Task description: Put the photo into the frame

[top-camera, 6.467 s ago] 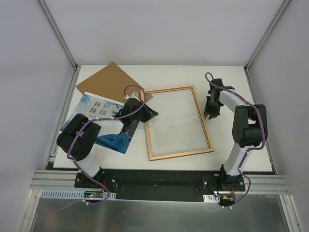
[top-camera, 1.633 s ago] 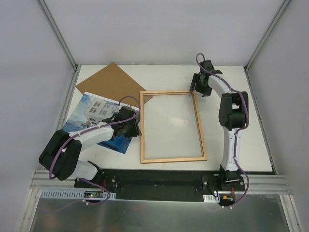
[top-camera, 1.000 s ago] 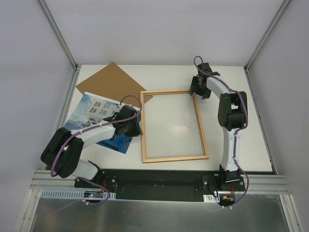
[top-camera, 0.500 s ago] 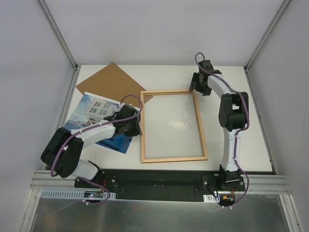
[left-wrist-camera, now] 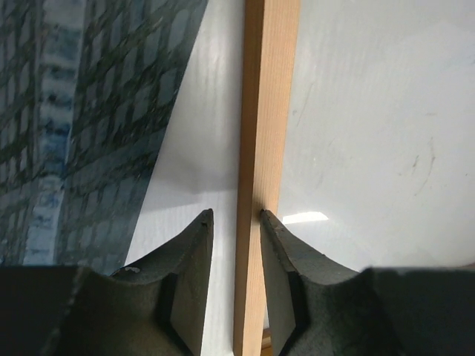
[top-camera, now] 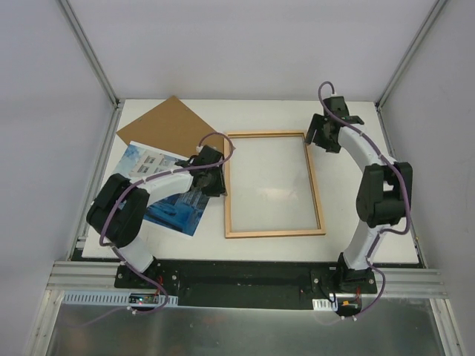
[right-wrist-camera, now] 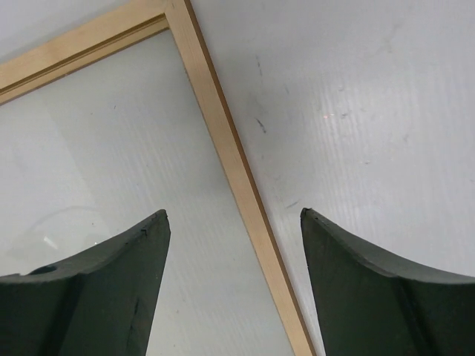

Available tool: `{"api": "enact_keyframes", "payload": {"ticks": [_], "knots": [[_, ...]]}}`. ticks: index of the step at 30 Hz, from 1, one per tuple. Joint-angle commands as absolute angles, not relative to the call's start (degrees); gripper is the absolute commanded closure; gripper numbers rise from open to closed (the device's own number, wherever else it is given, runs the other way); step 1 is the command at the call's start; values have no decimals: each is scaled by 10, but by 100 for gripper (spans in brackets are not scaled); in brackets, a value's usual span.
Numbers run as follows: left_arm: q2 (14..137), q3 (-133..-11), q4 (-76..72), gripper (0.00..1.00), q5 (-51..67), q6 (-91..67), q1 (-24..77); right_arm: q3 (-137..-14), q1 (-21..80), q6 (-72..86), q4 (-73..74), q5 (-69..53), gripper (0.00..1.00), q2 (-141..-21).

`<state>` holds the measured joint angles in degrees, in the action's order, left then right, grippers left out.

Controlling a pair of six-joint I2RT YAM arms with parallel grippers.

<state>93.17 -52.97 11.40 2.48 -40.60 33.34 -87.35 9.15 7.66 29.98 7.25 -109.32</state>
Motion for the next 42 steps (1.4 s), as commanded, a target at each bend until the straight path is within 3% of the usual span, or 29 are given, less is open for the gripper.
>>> {"api": "enact_keyframes", "payload": {"ticks": [1, 17, 28, 34, 42], "knots": [[986, -590, 132, 70, 18, -374, 339, -834, 69, 77, 287, 77, 26, -1002], [1133, -804, 171, 69, 50, -324, 340, -701, 19, 88, 249, 40, 26, -920], [1193, -884, 175, 71, 96, -344, 362, -671, 2, 91, 250, 26, 26, -878], [1109, -848, 176, 69, 56, -356, 359, -677, 43, 85, 253, 6, 26, -873], [880, -652, 233, 60, -91, -457, 295, -763, 200, 77, 209, -100, 26, -951]]}}
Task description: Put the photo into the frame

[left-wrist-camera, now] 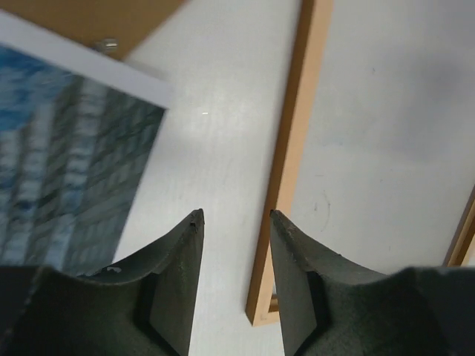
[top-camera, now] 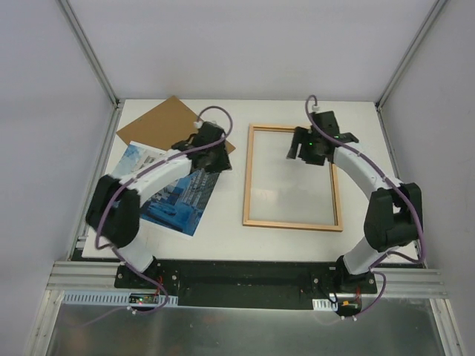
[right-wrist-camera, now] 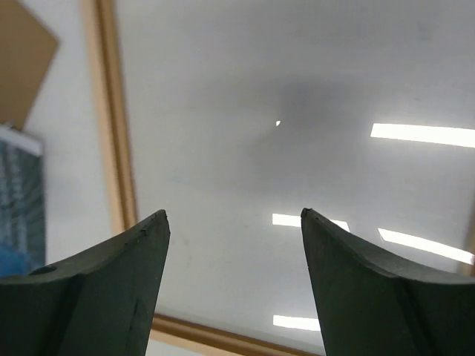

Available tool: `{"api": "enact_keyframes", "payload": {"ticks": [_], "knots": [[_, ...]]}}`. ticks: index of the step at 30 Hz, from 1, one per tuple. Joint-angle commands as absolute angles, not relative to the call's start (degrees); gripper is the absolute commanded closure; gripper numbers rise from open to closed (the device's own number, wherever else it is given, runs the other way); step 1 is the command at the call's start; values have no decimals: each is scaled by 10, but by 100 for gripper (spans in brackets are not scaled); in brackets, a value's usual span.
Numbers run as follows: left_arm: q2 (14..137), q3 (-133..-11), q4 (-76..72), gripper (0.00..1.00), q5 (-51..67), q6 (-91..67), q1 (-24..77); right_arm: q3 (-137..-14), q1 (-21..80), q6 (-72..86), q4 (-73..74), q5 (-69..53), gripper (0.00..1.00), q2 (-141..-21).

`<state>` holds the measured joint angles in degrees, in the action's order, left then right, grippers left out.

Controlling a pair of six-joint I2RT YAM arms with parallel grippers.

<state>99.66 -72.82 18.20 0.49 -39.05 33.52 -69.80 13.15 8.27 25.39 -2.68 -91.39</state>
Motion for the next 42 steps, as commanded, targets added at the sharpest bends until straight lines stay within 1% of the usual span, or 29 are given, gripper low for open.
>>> {"api": "enact_keyframes", "payload": {"ticks": [1, 4, 7, 12, 17, 26, 30, 32, 36, 42], "knots": [[842, -622, 240, 59, -93, -473, 273, -779, 216, 83, 198, -118, 26, -968], [761, -546, 255, 57, -93, -499, 221, -836, 261, 107, 164, -186, 27, -1039], [695, -493, 273, 56, -100, -498, 193, -889, 296, 132, 127, -227, 27, -1109], [626, -442, 287, 54, -87, -488, 166, -975, 332, 164, 100, -254, 27, -1215], [597, -423, 294, 54, -71, -477, 160, -995, 341, 200, 78, -241, 28, -1260], [583, -410, 296, 55, -76, -468, 156, -994, 359, 221, 58, -244, 28, -1303], [589, -395, 311, 53, -134, -523, 155, -987, 370, 224, 50, -244, 28, -1308], [601, -381, 311, 51, -148, -561, 154, -990, 374, 229, 47, -249, 28, -1317], [636, -361, 310, 51, -156, -618, 149, -987, 378, 238, 40, -255, 28, -1327], [693, -356, 298, 51, -152, -636, 146, -980, 379, 251, 20, -265, 29, -1328]]}}
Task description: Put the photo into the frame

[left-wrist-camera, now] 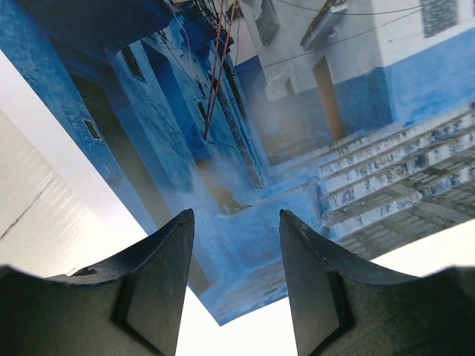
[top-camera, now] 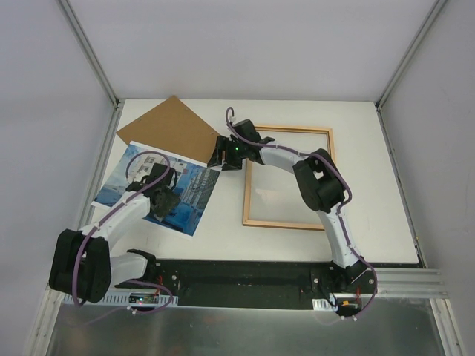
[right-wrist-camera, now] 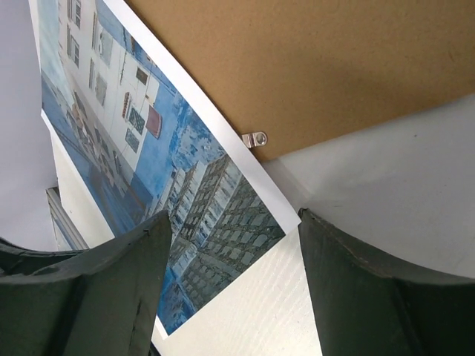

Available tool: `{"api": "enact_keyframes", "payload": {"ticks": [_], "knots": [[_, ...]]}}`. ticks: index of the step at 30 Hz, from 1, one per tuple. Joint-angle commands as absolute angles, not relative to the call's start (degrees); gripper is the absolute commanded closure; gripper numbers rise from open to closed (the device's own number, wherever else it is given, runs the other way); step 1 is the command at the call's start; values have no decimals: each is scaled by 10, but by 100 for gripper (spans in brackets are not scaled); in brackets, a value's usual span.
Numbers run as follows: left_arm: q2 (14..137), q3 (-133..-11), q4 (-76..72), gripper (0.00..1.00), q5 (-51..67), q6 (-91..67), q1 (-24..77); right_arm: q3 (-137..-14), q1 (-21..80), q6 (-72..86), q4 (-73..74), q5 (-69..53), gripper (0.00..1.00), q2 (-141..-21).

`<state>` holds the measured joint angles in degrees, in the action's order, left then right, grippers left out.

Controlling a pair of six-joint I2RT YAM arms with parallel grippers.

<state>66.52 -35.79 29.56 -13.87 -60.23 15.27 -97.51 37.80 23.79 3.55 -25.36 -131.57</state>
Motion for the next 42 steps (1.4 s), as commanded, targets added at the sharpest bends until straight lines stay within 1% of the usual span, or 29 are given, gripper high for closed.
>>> {"api": "enact_keyframes", "payload": {"ticks": [1, 8, 12, 14, 16, 23, 31, 35, 39, 42], "knots": [[704, -355, 294, 51, -149, -637, 146, -978, 379, 256, 16, -269, 28, -1327], [749, -347, 269, 52, -125, -632, 146, -939, 380, 301, -57, -311, 30, -1314], [753, -344, 260, 52, -115, -625, 146, -926, 379, 326, -90, -335, 33, -1310], [752, -344, 258, 53, -111, -621, 145, -924, 380, 333, -96, -340, 39, -1309], [751, -344, 256, 53, -107, -618, 145, -925, 381, 333, -97, -338, 42, -1308], [742, -337, 246, 53, -93, -606, 146, -934, 384, 337, -97, -331, 59, -1320], [737, -334, 235, 53, -77, -592, 146, -937, 388, 330, -94, -307, 71, -1319], [723, -337, 235, 52, -76, -587, 145, -934, 389, 317, -82, -290, 83, -1307], [688, -343, 242, 52, -69, -584, 145, -931, 392, 294, -60, -265, 99, -1287], [655, -359, 260, 49, -66, -587, 146, -926, 395, 273, -41, -244, 99, -1263]]}}
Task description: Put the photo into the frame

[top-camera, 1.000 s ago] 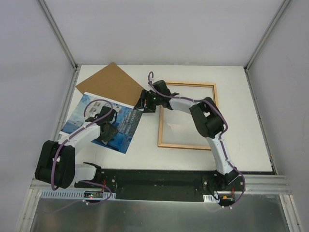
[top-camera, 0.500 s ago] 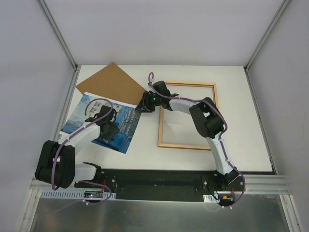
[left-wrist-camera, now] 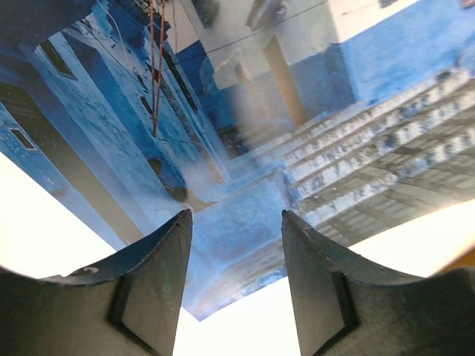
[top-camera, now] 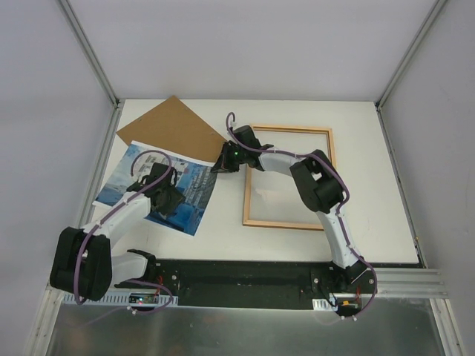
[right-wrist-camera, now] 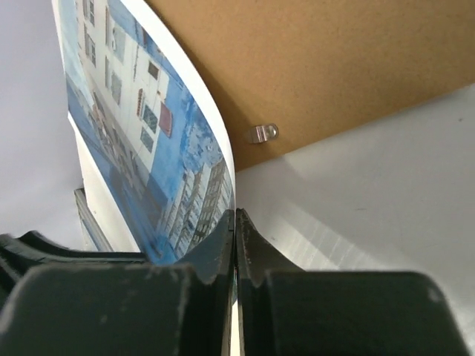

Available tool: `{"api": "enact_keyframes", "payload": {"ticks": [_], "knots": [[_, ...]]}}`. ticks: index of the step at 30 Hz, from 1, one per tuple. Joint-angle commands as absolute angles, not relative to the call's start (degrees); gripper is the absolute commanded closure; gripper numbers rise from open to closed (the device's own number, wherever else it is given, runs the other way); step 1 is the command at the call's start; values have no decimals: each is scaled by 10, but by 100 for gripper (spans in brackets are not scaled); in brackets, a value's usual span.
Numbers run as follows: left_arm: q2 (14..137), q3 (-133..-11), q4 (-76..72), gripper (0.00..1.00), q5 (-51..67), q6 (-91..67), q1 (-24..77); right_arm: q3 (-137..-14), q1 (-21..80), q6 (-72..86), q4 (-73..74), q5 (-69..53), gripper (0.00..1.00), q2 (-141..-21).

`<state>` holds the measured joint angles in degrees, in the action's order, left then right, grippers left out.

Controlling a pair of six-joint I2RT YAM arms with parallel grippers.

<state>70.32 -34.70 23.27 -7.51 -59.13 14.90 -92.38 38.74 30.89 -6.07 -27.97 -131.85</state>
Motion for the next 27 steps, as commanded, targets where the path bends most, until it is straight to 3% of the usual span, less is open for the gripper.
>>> {"api": "enact_keyframes", "payload": {"ticks": [1, 12, 22, 27], "knots": [[642, -367, 265, 47, -66, -586, 146, -924, 395, 266, -35, -236, 99, -1253], [595, -509, 319, 41, -61, -572, 145, -935, 398, 165, 75, -146, 99, -1119], [631, -657, 322, 36, -6, -565, 138, -1025, 398, 12, 252, -27, 99, -982], [671, -734, 318, 27, 67, -570, 135, -1088, 402, -65, 333, 32, 99, -929]]}}
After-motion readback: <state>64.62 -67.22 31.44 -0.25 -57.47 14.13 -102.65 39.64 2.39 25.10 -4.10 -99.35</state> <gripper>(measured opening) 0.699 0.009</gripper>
